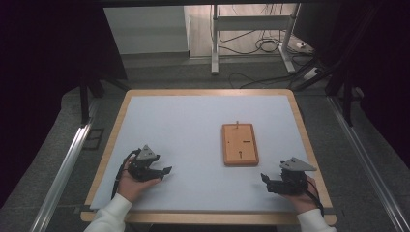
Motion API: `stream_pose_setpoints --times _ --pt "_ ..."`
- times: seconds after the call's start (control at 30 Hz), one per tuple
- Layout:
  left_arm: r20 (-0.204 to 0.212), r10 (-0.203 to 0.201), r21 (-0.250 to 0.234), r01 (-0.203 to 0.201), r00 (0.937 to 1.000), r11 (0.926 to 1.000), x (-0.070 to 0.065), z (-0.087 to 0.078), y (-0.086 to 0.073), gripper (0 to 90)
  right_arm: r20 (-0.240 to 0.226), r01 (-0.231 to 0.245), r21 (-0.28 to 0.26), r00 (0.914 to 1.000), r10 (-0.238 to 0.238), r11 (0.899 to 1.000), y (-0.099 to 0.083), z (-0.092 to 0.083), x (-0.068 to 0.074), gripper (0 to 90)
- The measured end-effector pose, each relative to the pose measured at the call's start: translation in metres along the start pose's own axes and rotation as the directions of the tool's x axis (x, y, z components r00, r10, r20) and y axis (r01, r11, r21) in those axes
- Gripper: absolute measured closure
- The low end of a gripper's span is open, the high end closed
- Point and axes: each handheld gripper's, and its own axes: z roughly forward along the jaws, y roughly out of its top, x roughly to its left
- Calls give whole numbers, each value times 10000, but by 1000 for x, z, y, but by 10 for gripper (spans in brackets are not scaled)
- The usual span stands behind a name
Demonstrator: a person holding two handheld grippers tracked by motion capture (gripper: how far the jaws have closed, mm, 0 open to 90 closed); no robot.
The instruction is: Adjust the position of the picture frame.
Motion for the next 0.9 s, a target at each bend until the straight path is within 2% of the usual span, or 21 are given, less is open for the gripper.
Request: stream_pose_setpoints --times 0.1,0.33,0.47,0.53,0.73,0.9 --pt "-10 71 46 -71 10000 10000 -1 1 -1 280 -73 152 -56 9999 -153 9999 1 -1 -1 142" --pt "-106 67 -12 -67 9999 10000 -3 -6 -7 280 -299 6 -187 9996 -12 9998 6 4 -3 153" --pt "-160 151 27 -151 9998 9999 -4 -10 -10 281 -483 104 -131 9988 -110 9999 10 6 3 153" --pt "-133 -3 -118 2 9999 9999 -5 -12 -10 281 -518 170 -152 9985 -177 9997 10 6 5 153" --pt "-14 194 43 -194 9998 9998 -6 -7 -7 281 -548 98 -134 9984 -105 9999 9 7 2 178" --pt "68 192 -17 -192 9998 9998 -6 -6 -5 281 -574 84 -165 9983 -93 9998 13 11 0 211"
